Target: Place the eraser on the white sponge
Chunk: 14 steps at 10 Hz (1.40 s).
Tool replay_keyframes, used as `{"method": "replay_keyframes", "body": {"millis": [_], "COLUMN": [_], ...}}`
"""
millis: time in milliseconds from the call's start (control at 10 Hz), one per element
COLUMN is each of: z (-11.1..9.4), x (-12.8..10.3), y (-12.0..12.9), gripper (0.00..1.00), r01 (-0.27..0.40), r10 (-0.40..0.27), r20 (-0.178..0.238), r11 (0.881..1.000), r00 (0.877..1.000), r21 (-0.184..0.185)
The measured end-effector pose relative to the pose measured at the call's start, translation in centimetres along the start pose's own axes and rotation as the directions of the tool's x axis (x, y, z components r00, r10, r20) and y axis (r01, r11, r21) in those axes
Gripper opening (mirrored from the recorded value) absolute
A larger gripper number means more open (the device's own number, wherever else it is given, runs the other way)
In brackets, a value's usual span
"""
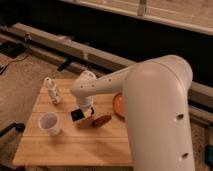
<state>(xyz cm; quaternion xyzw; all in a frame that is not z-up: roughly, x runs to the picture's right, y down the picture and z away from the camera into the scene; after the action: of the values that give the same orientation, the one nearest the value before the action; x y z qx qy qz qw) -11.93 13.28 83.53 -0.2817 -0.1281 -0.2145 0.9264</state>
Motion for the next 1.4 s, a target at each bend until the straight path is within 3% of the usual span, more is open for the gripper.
{"method": "replay_keyframes", "body": {"millis": [400, 700, 1400], "z": [0.4, 1.2, 2.1], "x": [0.9, 0.1, 1.6], "y": [-2.2, -3.2, -4.5], "gripper": [0.0, 0.0, 0.01], "r01": [-0.006, 0.015, 0.014], "r10": [0.006, -0.015, -0.013], "r20": [-0.004, -0.016, -0.059], "r11": [1.0, 1.0, 1.0], "r00": [1.0, 1.0, 0.998], "r21": [0.025, 0.015, 0.016]}}
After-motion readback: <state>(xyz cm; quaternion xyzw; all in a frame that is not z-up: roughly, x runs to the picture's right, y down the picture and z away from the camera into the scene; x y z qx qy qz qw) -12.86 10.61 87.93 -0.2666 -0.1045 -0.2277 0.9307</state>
